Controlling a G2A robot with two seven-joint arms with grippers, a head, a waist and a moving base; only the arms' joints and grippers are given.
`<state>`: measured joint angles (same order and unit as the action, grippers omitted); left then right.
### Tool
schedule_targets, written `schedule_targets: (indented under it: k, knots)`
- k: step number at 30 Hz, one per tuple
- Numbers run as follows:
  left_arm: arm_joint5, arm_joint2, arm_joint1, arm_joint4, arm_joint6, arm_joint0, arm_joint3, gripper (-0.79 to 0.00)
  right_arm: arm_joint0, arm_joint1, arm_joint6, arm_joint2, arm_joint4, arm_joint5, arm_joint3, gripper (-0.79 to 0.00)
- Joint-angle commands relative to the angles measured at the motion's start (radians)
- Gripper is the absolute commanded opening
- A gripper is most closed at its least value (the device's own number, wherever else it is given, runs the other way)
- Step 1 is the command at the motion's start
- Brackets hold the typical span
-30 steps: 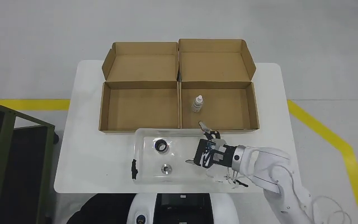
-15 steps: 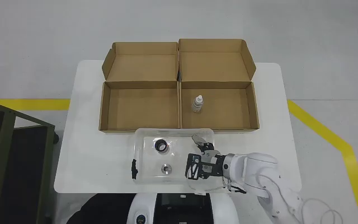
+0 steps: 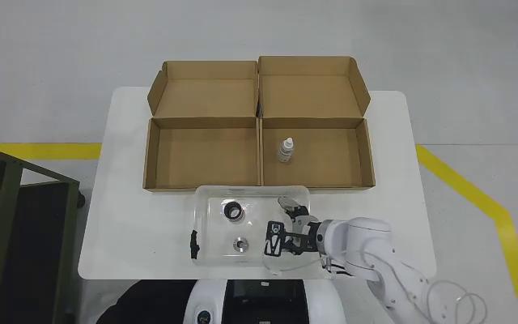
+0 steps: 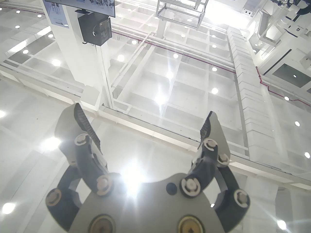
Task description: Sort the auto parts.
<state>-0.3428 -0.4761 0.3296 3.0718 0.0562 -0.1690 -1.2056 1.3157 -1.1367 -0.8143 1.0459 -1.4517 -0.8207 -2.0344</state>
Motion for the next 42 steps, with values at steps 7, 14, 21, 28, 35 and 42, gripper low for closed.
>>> schedule_targets:
  k: [7,14,21,28,35,42]
  knots:
    - [0.000,0.000,0.000,0.000,0.000,0.000,0.000,0.000,-0.021,0.000,-0.085,-0.042,-0.016,-0.005,0.002,-0.228]
    - [0.000,0.000,0.000,0.000,0.000,0.000,0.000,0.000,-0.045,-0.002,-0.157,-0.086,-0.017,-0.007,0.016,-0.265]
    - [0.000,0.000,0.000,0.000,0.000,0.000,0.000,0.000,-0.076,-0.004,-0.189,-0.125,-0.005,0.004,0.039,-0.403]
    - [0.000,0.000,0.000,0.000,0.000,0.000,0.000,0.000,-0.104,0.002,-0.205,-0.154,0.000,0.020,0.056,-0.563]
    - [0.000,0.000,0.000,0.000,0.000,0.000,0.000,0.000,-0.119,0.012,-0.209,-0.178,0.020,0.024,0.044,-0.785]
    - [0.000,0.000,0.000,0.000,0.000,0.000,0.000,0.000,-0.112,0.022,-0.183,-0.155,0.047,0.025,-0.028,-0.785]
